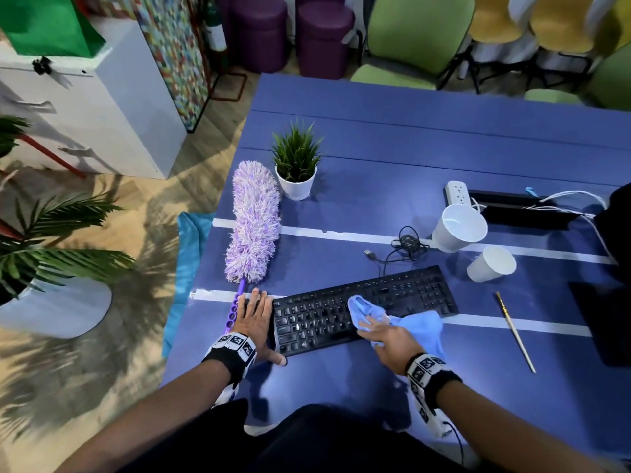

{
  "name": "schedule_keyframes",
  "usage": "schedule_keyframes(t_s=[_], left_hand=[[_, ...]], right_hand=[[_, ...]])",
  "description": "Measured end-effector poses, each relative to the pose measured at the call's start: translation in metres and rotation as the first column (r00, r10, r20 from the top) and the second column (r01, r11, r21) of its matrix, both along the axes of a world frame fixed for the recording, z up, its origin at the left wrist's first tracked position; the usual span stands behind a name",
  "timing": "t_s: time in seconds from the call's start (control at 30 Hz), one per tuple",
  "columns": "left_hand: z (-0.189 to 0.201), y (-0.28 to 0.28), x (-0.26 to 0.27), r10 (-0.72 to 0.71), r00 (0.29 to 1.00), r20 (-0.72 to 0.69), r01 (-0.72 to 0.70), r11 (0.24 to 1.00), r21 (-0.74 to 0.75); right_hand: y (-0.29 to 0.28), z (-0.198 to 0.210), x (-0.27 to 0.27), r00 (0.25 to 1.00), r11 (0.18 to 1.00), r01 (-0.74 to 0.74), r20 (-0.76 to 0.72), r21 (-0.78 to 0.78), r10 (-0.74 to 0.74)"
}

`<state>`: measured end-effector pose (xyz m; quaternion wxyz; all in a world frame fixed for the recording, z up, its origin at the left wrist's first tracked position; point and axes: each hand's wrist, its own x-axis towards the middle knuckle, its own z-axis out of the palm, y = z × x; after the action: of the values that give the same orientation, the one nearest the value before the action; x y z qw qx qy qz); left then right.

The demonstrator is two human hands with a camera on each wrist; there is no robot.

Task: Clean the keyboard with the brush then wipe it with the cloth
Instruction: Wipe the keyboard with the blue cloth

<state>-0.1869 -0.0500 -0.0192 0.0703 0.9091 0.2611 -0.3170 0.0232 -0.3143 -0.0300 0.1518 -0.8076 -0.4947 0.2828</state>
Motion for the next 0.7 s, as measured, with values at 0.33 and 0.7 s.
schedule_keyframes(t_s=[0.33,0.7], left_hand=[[0.005,-0.005,0.005,0.015,0.999,-0.033,-0.014,0.999,0.033],[0.006,-0.007,0.003,0.036,0.999,-0.03,-0.035,0.999,0.033]], right_hand=[[-0.015,0.023,0.038,0.832,0.835,0.549,0.075,0.024,-0.549],[0.035,0.021,0.057,0.828,0.798,0.554,0.255,-0.238,-0.499]])
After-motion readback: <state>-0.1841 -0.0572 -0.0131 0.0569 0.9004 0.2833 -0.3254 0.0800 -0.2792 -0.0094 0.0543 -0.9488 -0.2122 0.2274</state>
